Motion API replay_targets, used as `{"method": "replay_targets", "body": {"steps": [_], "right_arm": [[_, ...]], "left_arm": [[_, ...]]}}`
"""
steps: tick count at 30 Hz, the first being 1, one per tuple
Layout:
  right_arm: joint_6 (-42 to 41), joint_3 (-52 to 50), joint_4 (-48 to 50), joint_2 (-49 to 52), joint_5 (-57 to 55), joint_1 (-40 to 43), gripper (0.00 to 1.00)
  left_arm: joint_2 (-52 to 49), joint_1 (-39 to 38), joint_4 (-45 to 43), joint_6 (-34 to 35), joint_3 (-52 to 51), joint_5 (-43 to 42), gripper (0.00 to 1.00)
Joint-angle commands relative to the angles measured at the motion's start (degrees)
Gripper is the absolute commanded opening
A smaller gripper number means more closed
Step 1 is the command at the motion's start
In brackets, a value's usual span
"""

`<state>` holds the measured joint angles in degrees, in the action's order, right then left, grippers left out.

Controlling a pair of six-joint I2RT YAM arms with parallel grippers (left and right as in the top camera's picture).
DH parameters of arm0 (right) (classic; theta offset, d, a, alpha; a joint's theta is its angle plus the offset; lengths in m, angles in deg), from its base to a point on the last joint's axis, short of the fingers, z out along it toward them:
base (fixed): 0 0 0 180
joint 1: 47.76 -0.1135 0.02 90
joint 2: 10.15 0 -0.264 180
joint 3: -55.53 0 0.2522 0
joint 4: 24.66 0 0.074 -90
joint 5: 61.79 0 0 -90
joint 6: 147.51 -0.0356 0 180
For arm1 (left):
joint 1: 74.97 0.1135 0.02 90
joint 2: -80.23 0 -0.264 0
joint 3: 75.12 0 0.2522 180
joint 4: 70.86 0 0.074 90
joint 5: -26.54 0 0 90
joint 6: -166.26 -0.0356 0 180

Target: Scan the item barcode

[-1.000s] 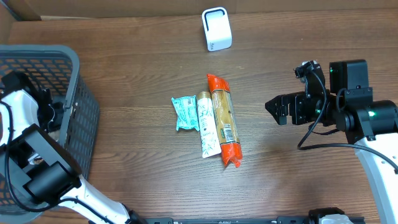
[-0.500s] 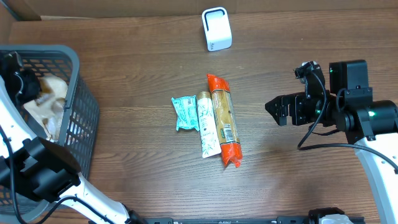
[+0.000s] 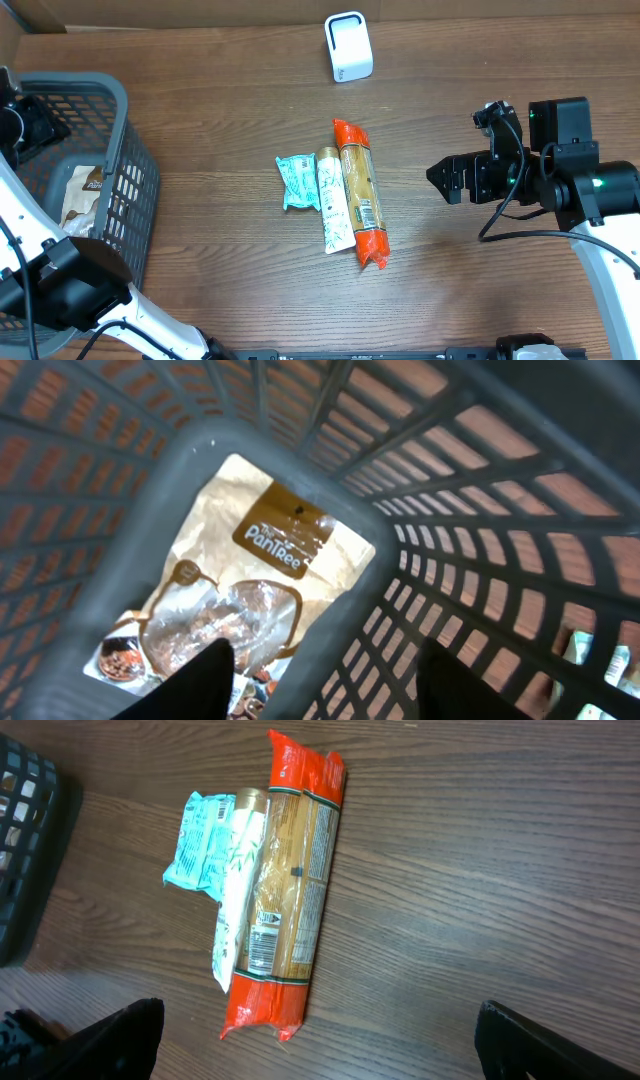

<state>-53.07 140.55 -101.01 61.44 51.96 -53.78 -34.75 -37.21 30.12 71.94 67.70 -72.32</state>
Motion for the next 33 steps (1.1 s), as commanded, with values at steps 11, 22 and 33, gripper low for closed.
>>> {"method": "replay_targets", "body": {"steps": [11, 22, 33], "right_arm": [[-0.07, 1.44, 0.72, -0.09, 0.33, 0.04, 1.0], [-0.07, 1.44, 1.42, -0.09, 0.35, 0.04, 1.0], [-0.11, 1.44, 0.31, -0.09, 1.07, 0.04, 1.0]], "left_arm": [[4.55, 10.71, -1.25, 2.32, -13.22, -9.75, 0.41], [26.51, 20.83, -23.12, 10.29, -47.19, -13.97, 0.62], [27.43, 20.72, -34.07, 22.36, -60.5, -14.51, 1.0]]}}
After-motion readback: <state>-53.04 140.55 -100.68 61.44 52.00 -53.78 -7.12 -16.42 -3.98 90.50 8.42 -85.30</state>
